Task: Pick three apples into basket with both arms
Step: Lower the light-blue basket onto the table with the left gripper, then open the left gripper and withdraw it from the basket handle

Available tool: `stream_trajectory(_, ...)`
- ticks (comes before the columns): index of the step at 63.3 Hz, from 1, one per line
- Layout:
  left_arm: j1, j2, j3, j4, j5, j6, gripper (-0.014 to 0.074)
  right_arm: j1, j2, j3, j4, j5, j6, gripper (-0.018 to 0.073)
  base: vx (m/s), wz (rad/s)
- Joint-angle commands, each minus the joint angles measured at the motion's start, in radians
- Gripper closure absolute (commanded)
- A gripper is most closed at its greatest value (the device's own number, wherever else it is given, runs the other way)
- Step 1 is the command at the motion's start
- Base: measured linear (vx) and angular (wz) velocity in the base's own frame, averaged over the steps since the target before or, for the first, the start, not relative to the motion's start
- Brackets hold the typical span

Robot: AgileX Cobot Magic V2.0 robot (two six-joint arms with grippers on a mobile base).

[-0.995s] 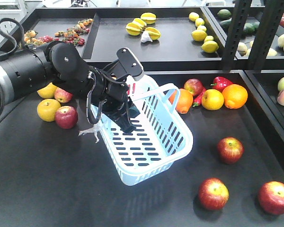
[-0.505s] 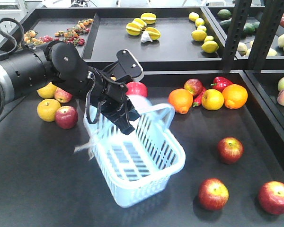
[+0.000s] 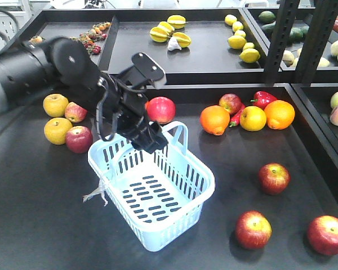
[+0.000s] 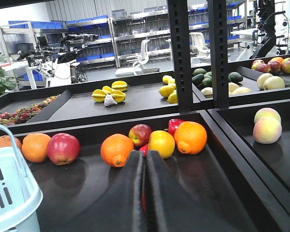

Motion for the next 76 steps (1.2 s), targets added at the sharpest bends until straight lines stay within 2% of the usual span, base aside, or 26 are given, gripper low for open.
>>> stream_trajectory(1, -0.002, -0.101, -0.043, 0.02, 0.113, -0.104, 0.026, -0.005, -0.011, 0.013, -0.011, -0.073, -0.005, 0.0561, 0.0, 0.0)
stream_trajectory(9, -0.002, -0.167, -0.044, 0.069, 0.32, -0.155, 0.0499, -0.005, -0.011, 0.013, -0.011, -0.073, -0.005, 0.0561, 0.0, 0.0)
stream_trajectory(12, -0.002, -0.212, -0.029, 0.07, 0.317, -0.171, 0.0593, -0.005, -0.011, 0.013, -0.011, -0.073, -0.005, 0.0561, 0.0, 0.0)
stream_trajectory(16, -0.002, -0.268, -0.007, 0.065, 0.314, -0.174, 0.0605, -0.005, -0.011, 0.013, -0.011, -0.073, -0.005, 0.0561, 0.0, 0.0)
stream_trajectory(24, -0.002, -0.405, 0.068, 0.057, 0.269, -0.235, 0.0605, -0.005, -0.011, 0.013, -0.011, -0.073, -0.005, 0.0561, 0.0, 0.0)
stream_trajectory(32, -0.002, -0.567, 0.203, 0.033, 0.167, -0.245, 0.0605, -0.005, -0.011, 0.013, -0.011, -0.073, -0.005, 0.0561, 0.0, 0.0)
stream_trajectory(40, -0.002, -0.741, 0.408, 0.012, 0.044, -0.256, 0.0605, -0.005, -0.011, 0.013, -0.011, -0.073, -0.005, 0.0561, 0.0, 0.0)
stream_trajectory(45, -0.002, -0.847, 0.564, 0.005, -0.039, -0.296, 0.0604, -0.005, -0.011, 0.013, -0.011, -0.073, -0.005, 0.0561, 0.0, 0.0)
stream_trajectory(53, -0.002, -1.008, 0.844, -0.056, -0.195, -0.336, 0.0604, -0.005, -0.011, 0.013, -0.011, -0.073, -0.005, 0.0561, 0.0, 0.0)
stream_trajectory(60, -0.002, -1.139, 1.083, -0.143, -0.406, -0.338, 0.0604, -0.005, -0.011, 0.013, -0.011, -0.073, -0.005, 0.0561, 0.0, 0.0)
stream_trajectory(67, -0.002, -1.235, 1.247, -0.229, -0.562, -0.338, 0.0604, -0.005, -0.011, 0.013, -0.011, -0.073, -0.005, 0.0561, 0.0, 0.0)
stream_trajectory(76, -0.002, -1.31, 1.354, -0.307, -0.652, -0.338, 0.0604, -0.005, -0.011, 0.013, -0.011, -0.073, -0.005, 0.0561, 0.0, 0.0)
